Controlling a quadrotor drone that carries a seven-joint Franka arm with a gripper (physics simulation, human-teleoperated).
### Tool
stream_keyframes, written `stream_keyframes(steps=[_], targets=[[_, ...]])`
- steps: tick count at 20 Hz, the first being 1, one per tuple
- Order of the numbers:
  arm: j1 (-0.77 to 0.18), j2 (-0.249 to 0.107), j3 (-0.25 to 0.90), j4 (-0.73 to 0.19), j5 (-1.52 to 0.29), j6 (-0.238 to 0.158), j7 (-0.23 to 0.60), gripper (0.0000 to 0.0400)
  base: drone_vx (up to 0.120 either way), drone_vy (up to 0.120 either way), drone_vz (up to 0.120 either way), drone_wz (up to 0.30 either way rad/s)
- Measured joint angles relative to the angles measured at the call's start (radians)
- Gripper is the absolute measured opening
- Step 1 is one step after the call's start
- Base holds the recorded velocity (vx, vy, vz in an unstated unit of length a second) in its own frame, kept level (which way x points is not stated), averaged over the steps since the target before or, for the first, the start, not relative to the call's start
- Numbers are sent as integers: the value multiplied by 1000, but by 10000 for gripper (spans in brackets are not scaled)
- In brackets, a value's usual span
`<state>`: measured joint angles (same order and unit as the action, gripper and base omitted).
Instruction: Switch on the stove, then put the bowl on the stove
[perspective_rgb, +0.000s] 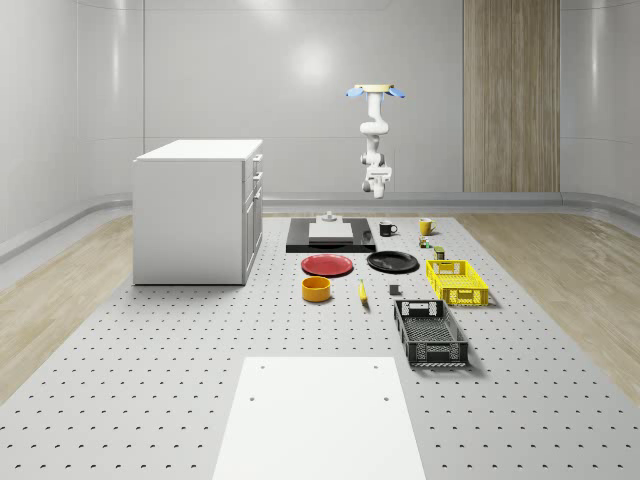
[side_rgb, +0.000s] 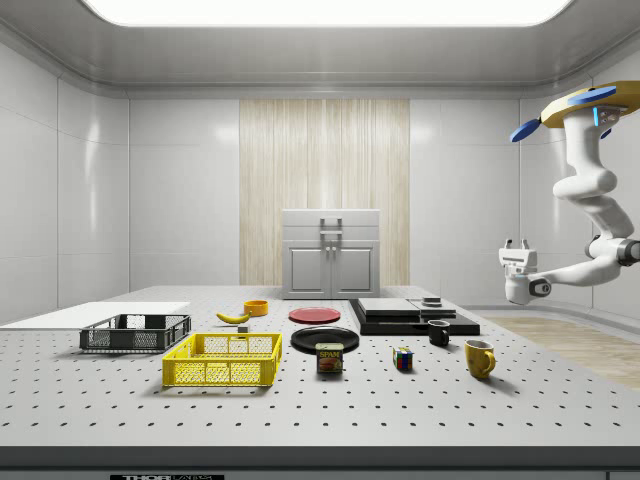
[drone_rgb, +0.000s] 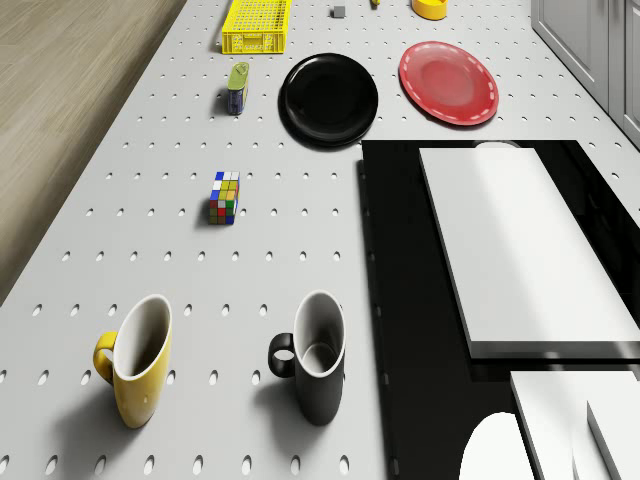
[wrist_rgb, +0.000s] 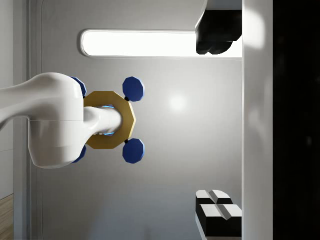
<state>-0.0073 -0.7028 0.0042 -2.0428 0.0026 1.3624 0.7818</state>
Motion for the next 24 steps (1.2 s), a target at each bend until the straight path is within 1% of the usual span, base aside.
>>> stream_keyframes(steps=[5, 24], targets=[[-1, -2, 0, 0, 0, 3, 0, 400, 0, -8, 0, 0], [-4, -11, 9, -9, -11, 16, 1, 400, 0, -120, 0, 0]])
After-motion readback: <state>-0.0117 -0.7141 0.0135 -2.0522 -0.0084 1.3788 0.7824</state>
